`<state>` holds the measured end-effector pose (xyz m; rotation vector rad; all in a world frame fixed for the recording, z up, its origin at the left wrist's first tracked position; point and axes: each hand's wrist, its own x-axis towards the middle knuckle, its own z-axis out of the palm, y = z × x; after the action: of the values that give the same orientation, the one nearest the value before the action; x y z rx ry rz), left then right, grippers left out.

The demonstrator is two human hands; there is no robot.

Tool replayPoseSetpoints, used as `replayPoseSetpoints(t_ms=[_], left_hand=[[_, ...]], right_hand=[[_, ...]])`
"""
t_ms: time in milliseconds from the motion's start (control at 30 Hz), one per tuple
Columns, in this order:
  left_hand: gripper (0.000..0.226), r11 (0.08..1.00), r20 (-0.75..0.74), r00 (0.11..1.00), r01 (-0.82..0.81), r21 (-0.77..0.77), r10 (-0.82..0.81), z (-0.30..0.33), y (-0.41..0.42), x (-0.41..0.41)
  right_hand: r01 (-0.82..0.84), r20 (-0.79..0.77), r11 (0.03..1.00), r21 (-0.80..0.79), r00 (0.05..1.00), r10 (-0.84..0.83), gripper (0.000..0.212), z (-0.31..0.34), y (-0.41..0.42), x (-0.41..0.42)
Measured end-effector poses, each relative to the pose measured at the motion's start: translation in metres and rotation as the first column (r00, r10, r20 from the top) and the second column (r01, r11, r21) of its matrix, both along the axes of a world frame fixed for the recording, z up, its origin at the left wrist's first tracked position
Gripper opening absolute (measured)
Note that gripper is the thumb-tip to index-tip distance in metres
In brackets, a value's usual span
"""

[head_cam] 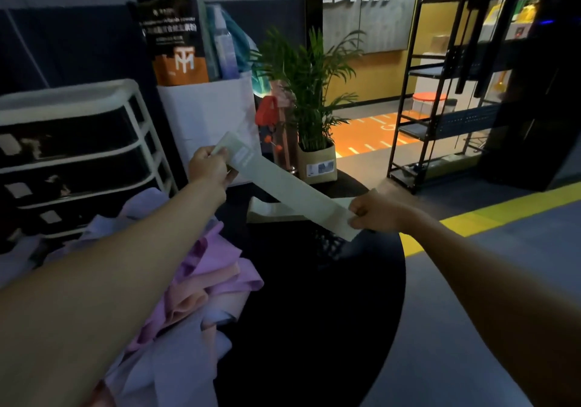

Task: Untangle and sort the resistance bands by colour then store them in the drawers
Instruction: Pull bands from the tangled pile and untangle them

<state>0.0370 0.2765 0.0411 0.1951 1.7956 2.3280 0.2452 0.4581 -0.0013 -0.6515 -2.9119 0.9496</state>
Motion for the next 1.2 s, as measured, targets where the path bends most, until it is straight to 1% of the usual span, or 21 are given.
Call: replayPoseSetpoints(t_ms=[33,67,133,167,233,267,300,333,400,467,533,633,733,800,900,967,1100,1200], left_hand=[[0.023,1.000,0.013,1.000,0.000,-0.026,0.000,-0.009,0.002,-0.003],[0.022,0.998,0.018,1.000,0.006,-0.062,-0.004,-0.017,0.003,-0.006],[0.015,0.988,0.024,0.999,0.026,-0.151,-0.022,-0.034,0.008,-0.011],[0.012,0.980,0.029,0.999,0.034,-0.194,-0.029,-0.040,0.011,-0.013],[0.013,0.965,0.054,0.997,0.058,-0.258,-0.046,-0.050,0.017,-0.017],[0.018,0.955,0.065,0.996,0.082,-0.285,-0.067,-0.053,0.020,-0.018],[0.022,0.940,0.068,0.994,0.106,-0.324,-0.089,-0.057,0.023,-0.019],[0.024,0.923,0.065,0.992,0.122,-0.365,-0.105,-0.059,0.025,-0.021],[0.024,0.887,0.065,0.990,0.141,-0.440,-0.124,-0.066,0.029,-0.023],[0.023,0.850,0.063,0.990,0.142,-0.508,-0.128,-0.074,0.031,-0.026],[0.022,0.796,0.036,0.991,0.127,-0.592,-0.132,-0.081,0.033,-0.031],[0.018,0.712,-0.050,0.986,0.078,-0.698,-0.157,-0.085,0.034,-0.038],[0.015,0.636,-0.111,0.972,0.048,-0.770,-0.207,-0.086,0.035,-0.040],[0.014,0.589,-0.147,0.960,0.023,-0.808,-0.239,-0.088,0.035,-0.040],[0.016,0.561,-0.181,0.945,0.003,-0.828,-0.273,-0.090,0.033,-0.039],[0.018,0.526,-0.207,0.929,-0.017,-0.850,-0.306,-0.089,0.032,-0.038],[0.026,0.382,-0.225,0.858,-0.036,-0.924,-0.462,-0.082,0.031,-0.039],[0.052,0.348,-0.232,0.795,-0.029,-0.937,-0.560,-0.081,0.029,-0.047]], right_hand=[[0.036,-0.038,0.999,-0.028,0.999,-0.037,0.019,-0.007,0.008,0.003],[0.095,-0.095,0.989,-0.116,0.990,-0.106,0.019,-0.014,0.016,0.004],[0.208,-0.196,0.913,-0.351,0.937,-0.288,0.012,-0.024,0.032,0.003],[0.255,-0.223,0.864,-0.435,0.899,-0.378,0.010,-0.026,0.041,0.000],[0.358,-0.268,0.801,-0.480,0.809,-0.523,0.011,-0.027,0.055,-0.008],[0.398,-0.295,0.789,-0.468,0.771,-0.564,0.010,-0.028,0.060,-0.012],[0.431,-0.312,0.787,-0.442,0.748,-0.585,0.006,-0.028,0.062,-0.015],[0.465,-0.322,0.793,-0.394,0.738,-0.593,0.007,-0.030,0.064,-0.018],[0.536,-0.312,0.798,-0.276,0.735,-0.602,0.020,-0.036,0.067,-0.021],[0.569,-0.318,0.799,-0.197,0.733,-0.601,0.024,-0.042,0.071,-0.022],[0.583,-0.340,0.798,-0.152,0.727,-0.596,0.024,-0.048,0.074,-0.025],[0.596,-0.382,0.798,-0.091,0.719,-0.581,0.018,-0.054,0.079,-0.033],[0.621,-0.392,0.784,-0.015,0.717,-0.576,0.012,-0.059,0.081,-0.040],[0.634,-0.393,0.773,0.031,0.718,-0.574,0.013,-0.063,0.079,-0.041],[0.639,-0.395,0.765,0.078,0.724,-0.565,0.014,-0.067,0.076,-0.044],[0.638,-0.394,0.764,0.093,0.729,-0.561,0.015,-0.068,0.077,-0.045],[0.626,-0.385,0.767,0.138,0.748,-0.541,0.020,-0.071,0.081,-0.045],[0.624,-0.371,0.759,0.184,0.759,-0.535,0.021,-0.071,0.084,-0.046]])
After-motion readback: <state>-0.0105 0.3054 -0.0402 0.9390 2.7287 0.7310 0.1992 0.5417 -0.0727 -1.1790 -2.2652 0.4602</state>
